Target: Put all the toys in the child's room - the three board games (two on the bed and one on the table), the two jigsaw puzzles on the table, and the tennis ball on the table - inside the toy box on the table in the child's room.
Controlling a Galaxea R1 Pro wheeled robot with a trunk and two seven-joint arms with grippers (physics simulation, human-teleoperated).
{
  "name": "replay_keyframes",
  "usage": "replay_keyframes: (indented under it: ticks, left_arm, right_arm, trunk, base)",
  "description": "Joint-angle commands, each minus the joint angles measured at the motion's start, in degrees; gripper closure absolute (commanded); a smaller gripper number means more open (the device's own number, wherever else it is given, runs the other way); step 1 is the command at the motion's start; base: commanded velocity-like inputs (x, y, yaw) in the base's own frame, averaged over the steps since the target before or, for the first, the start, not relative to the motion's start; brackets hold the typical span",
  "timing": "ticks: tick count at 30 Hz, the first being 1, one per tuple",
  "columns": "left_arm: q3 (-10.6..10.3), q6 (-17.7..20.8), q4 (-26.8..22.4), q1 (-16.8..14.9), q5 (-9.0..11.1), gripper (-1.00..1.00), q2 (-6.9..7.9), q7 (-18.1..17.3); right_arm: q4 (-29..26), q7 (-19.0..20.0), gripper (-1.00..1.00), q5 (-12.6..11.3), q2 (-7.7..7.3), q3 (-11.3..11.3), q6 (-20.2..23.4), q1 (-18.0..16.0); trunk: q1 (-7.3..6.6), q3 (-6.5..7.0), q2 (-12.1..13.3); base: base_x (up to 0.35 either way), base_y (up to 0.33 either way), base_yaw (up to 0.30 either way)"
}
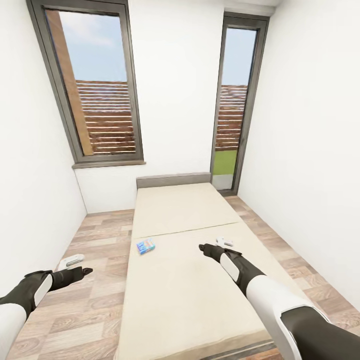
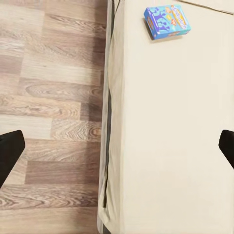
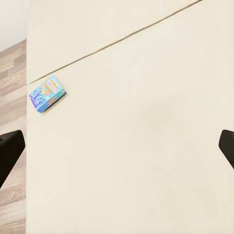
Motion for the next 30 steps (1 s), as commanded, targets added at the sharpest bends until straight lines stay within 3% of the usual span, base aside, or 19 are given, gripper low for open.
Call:
replay_keyframes:
  ticks: [1,21,30]
  left_arm:
    - [0.29,0.51,-0.06,-0.04,0.38,-1.0,-0.02,-0.1]
    - [0.38,0.6,-0.03,-0.04,0.38,-1.0,-0.07,-0.1]
    - [0.36,0.6,-0.02,-0.04,0.38,-1.0,-0.06,-0.1]
  right_arm:
    - [-0.08,-0.16,-1.0,-0.34,-0.06,0.32,0.2,-0.03]
    - [-0.23,-0.1,-1.0,-0.67,0.18,0.32,0.16,-0.01]
    - [-0.22,-0.06,-1.0,-0.68,0.25,0.35,0.16,-0.03]
  trunk:
    - [0.04,-0.14,-0.14]
    - [0.04,-0.14,-0.14]
    - [0.04,0.03,-0.14]
  base:
    - [0.0,0.002,0.0]
    - [0.002,0.14,0.0]
    - [0.137,0.193,-0.057]
